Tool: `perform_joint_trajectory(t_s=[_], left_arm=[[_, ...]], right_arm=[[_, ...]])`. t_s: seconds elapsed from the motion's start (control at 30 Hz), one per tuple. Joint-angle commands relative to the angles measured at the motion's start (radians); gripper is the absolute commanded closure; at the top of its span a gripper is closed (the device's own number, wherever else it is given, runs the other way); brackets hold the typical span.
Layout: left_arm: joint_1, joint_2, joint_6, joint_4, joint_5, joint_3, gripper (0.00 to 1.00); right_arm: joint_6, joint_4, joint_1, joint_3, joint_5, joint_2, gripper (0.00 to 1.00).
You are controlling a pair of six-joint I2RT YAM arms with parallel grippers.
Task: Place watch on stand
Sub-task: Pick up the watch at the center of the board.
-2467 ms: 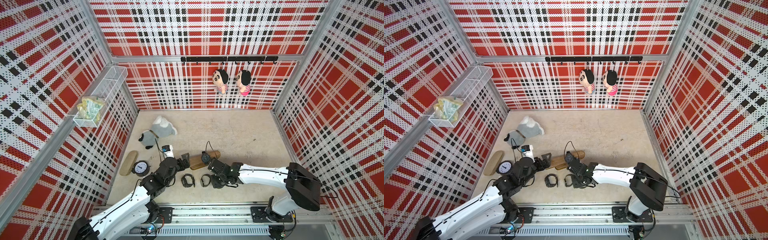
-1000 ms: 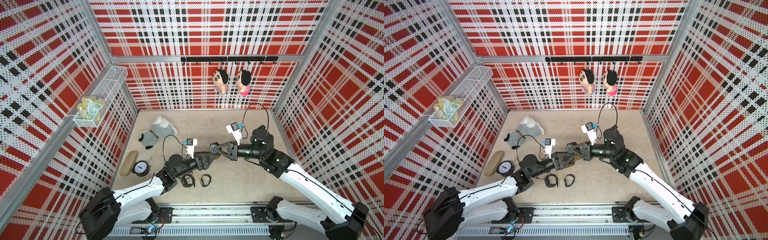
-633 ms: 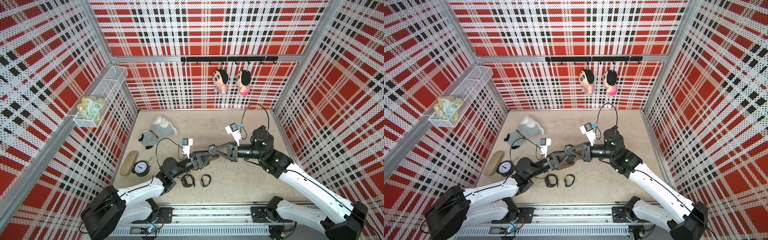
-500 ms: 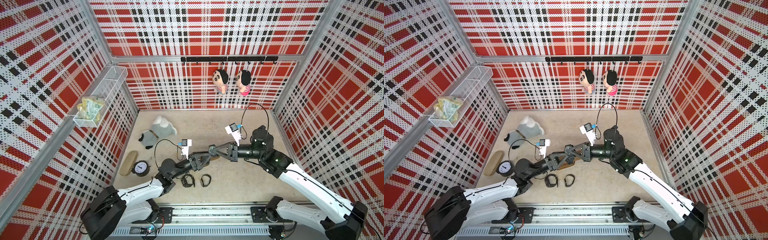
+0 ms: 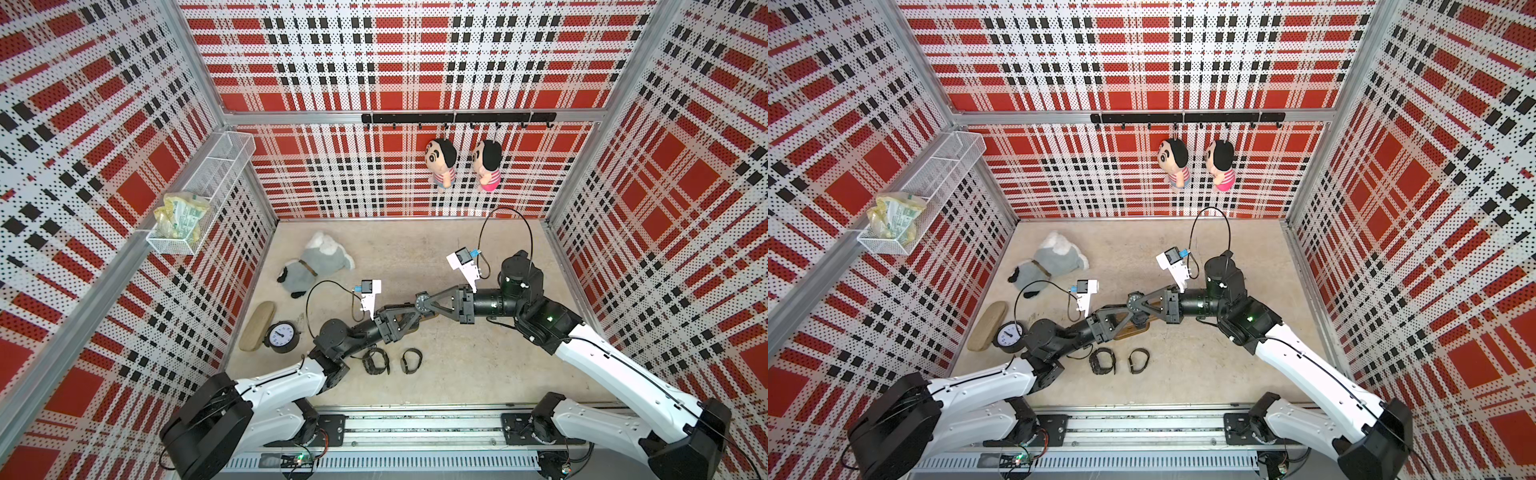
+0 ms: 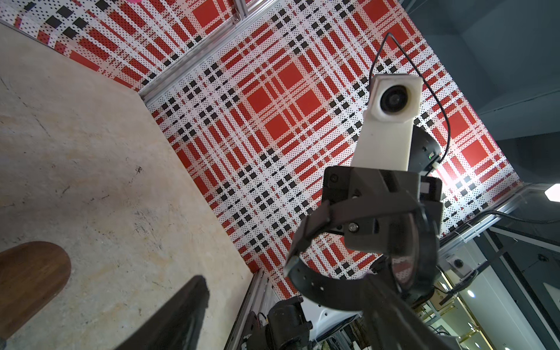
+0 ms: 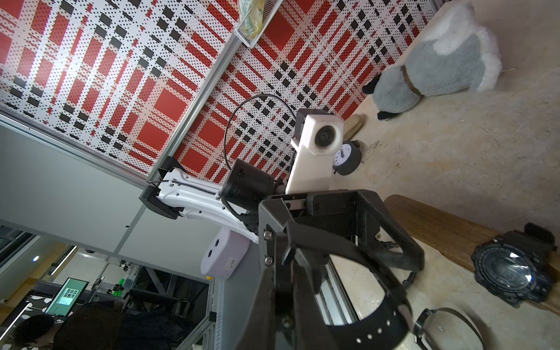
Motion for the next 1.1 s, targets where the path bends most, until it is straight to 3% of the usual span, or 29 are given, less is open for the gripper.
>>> perform_joint_trajectory(t_s=[0.0,0.3,0.73,0.9,1.07], left_arm=[[-0.005,0.018,-0.003,0.034,0.025,0.009,0.18],[-0.022,0.056,-0.007,0.057,0.033,0.037,0.25],[-0.008,0.067,-0.051,0.140,0.047,0.019,0.51],[-0.005,0.085,-0.064,0.154,0.051,0.017,0.53],[-0.003,0.106,-0.072,0.173,0.055,0.017,0.68]], right_arm=[[0.006,0.049,-0.006,-0.006,-0.025,0.006,1.00],[0.009,0.066,0.011,-0.011,-0.040,0.030,1.00],[0.011,0.073,0.030,-0.027,-0.056,0.053,1.00],[0.005,0.063,0.032,-0.015,-0.057,0.061,1.00],[0.003,0.057,0.032,-0.006,-0.059,0.066,1.00]])
